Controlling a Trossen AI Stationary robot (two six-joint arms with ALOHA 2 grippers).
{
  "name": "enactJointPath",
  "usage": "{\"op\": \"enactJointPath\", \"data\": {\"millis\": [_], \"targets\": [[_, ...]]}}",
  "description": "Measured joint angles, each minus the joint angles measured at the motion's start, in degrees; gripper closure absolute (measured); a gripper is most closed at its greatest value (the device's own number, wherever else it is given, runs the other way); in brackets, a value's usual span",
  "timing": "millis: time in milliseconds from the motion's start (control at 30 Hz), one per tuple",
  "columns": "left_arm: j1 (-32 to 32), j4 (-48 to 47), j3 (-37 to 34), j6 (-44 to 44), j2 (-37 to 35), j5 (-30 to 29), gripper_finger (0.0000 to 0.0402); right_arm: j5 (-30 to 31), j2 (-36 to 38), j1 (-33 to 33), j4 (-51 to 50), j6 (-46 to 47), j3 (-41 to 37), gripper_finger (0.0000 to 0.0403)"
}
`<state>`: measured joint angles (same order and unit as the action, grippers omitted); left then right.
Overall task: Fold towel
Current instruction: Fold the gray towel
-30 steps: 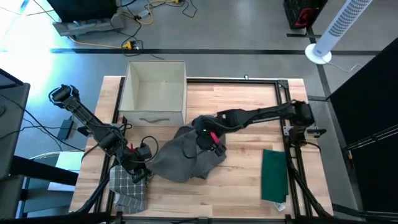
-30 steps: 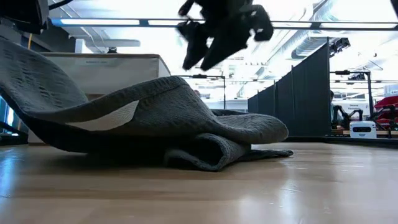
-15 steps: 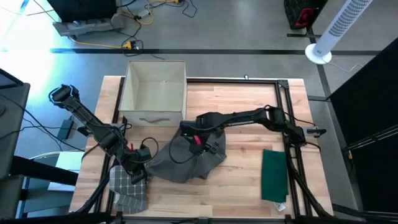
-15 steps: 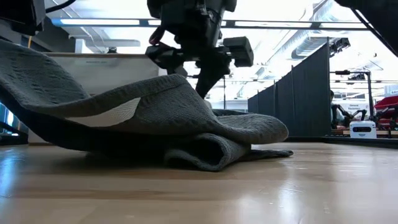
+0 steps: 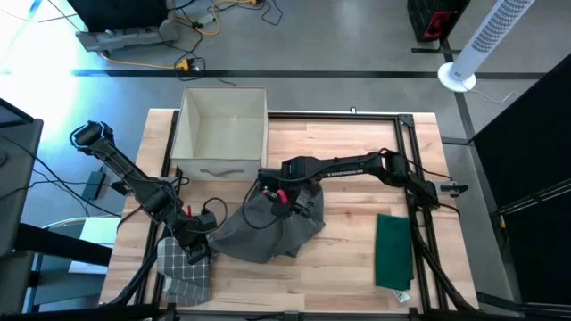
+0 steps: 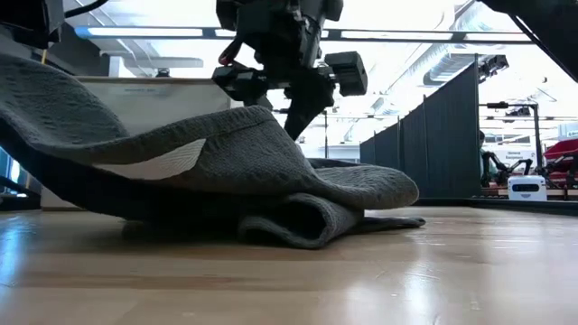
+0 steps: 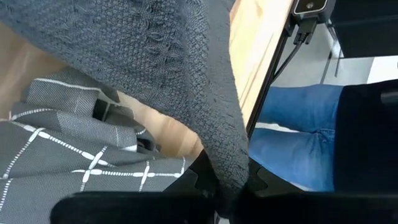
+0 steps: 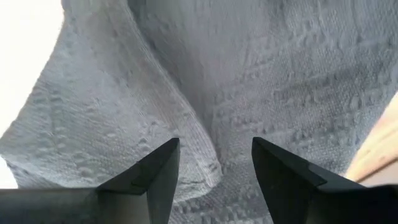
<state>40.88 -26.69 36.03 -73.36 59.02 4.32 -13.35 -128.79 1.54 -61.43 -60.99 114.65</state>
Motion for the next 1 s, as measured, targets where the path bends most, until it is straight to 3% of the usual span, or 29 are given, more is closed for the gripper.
{"op": "enactJointPath", "data": {"millis": [633,800,1000], "targets": [[0.01,-0.01,0.00,0.48,0.00,0.06,0.0401,1.84,-1.33,-0.06,5.17,-0.79,-3.08,0.0215],[0.02,-0.03,0.00,0.48,0.00,-0.14,0.0401,3.56,-3.76,-0.57,2.25,-0.51,-3.17,0.0216],[0.02,-0.03,0.00,1.14,0.00,-0.35,0.0401,7.08,-3.60,-0.86,2.31,3.13,-3.09,0.0264]]}}
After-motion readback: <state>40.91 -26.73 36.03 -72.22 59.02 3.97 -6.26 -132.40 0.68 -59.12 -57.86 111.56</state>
